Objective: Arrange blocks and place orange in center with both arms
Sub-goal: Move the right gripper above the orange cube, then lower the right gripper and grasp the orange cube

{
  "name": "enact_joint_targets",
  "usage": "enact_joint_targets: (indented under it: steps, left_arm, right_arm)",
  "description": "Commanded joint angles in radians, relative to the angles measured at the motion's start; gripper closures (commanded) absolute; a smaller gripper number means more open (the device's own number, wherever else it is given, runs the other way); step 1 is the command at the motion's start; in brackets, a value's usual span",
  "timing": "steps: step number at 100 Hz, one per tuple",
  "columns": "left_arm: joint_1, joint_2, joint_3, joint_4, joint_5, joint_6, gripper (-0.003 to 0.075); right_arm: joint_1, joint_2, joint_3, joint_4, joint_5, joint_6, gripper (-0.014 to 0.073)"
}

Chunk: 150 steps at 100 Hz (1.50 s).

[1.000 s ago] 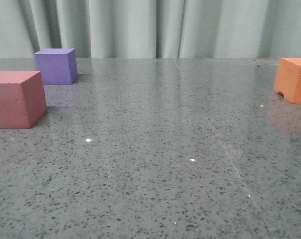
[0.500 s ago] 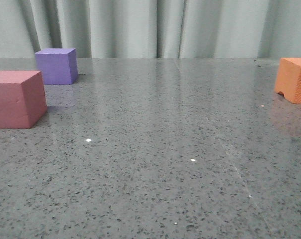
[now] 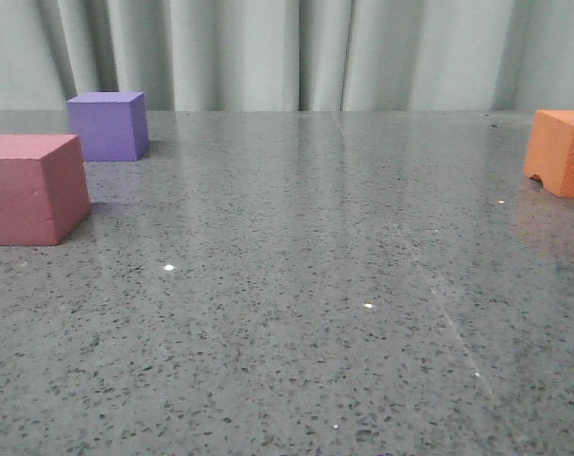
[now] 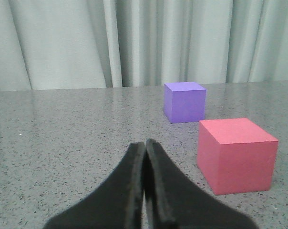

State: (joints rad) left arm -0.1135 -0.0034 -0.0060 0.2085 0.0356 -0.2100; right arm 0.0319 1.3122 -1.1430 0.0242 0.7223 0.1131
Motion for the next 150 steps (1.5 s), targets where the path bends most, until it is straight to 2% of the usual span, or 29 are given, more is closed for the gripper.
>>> enact_joint_targets:
  steps: [1, 80, 114, 124, 141, 150]
  left_arm:
    - [0.002, -0.034, 0.055, -0.009, -0.074, 0.001, 0.0739]
    - [0.002, -0.034, 0.055, -0.009, -0.074, 0.001, 0.0739]
    - [0.002, -0.034, 0.055, -0.009, -0.074, 0.001, 0.0739]
    - [0.002, -0.034, 0.055, -0.009, -0.074, 0.001, 0.0739]
    - [0.002, -0.034, 0.055, -0.009, -0.074, 0.001, 0.0739]
    - [0.002, -0.034, 0.055, -0.009, -0.074, 0.001, 0.0739]
  right_arm:
    - [-0.003, 0.021, -0.052, 0.002, -0.039, -0.011, -0.0041]
    - [-0.003, 0.199, -0.059, 0.002, -0.158, -0.017, -0.0041]
    - [-0.003, 0.253, -0.06, 0.002, -0.16, -0.017, -0.0034]
    - [-0.003, 0.253, -0.06, 0.002, -0.16, -0.017, 0.0055]
    - [-0.003, 0.253, -0.06, 0.002, -0.163, -0.017, 0.0317]
    - [-0.003, 0.253, -0.06, 0.002, -0.174, -0.017, 0.0382]
